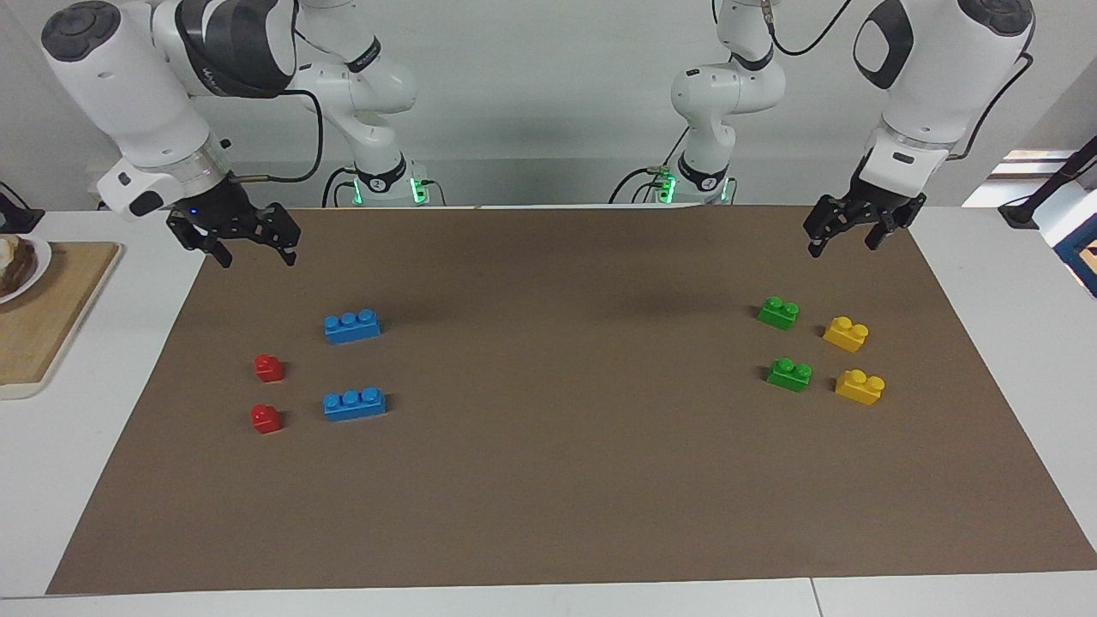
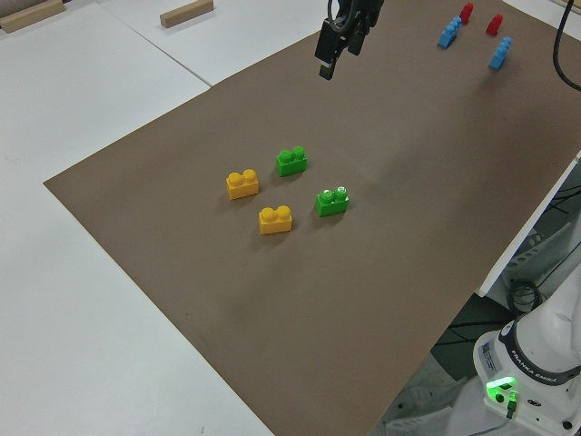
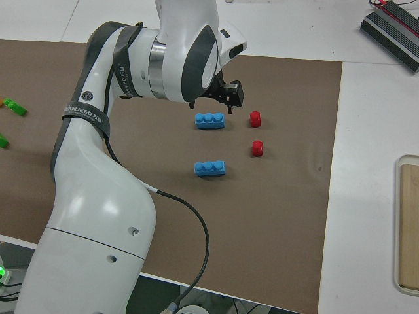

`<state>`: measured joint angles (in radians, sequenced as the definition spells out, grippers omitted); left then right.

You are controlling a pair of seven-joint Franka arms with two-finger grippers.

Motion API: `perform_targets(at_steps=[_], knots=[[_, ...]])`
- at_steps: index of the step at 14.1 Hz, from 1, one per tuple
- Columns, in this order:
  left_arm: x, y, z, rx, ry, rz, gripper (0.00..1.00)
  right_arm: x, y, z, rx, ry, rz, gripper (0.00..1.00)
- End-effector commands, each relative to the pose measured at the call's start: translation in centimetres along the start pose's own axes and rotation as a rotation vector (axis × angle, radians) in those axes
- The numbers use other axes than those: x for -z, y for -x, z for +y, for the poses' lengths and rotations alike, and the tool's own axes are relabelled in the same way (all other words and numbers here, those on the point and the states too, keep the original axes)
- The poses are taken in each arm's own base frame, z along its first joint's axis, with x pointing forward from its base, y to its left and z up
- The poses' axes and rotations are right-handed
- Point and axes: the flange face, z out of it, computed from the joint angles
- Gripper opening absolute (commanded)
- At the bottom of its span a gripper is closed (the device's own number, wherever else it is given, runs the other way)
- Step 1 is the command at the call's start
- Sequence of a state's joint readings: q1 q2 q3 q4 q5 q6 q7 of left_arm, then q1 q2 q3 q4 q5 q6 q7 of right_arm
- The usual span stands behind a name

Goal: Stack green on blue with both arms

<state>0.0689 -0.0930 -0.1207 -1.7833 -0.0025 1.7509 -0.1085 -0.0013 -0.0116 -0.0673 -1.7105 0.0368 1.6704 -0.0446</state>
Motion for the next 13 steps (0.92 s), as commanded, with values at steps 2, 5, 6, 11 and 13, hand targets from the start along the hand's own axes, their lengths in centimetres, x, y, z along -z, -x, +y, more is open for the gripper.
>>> perform_targets(at_steps=[2, 5, 6, 11, 13], knots=[[0.5, 0.6, 0.1, -0.001, 0.011, -0.004, 1.0, 0.1, 0.4, 0.1, -0.016, 0.027, 0.021, 1.0], [0.5, 0.6, 0.1, -0.001, 0.011, -0.007, 1.0, 0.4, 0.3, 0.5, -0.023, 0.027, 0.031, 1.0], [0.5, 0.6, 0.1, -0.001, 0.011, -0.005, 1.0, 0.7, 0.0, 0.8, -0.034, 0.015, 0.057, 1.0], [0.6, 0.5, -0.1, 0.001, 0.011, -0.004, 1.0, 0.8, -0.7, 1.1, -0.104, 0.012, 0.106, 1.0], [0.4, 0.8, 0.2, 0.001, 0.01, -0.013, 1.0, 0.6, -1.1, 0.9, -0.219, 0.006, 0.114, 1.0]])
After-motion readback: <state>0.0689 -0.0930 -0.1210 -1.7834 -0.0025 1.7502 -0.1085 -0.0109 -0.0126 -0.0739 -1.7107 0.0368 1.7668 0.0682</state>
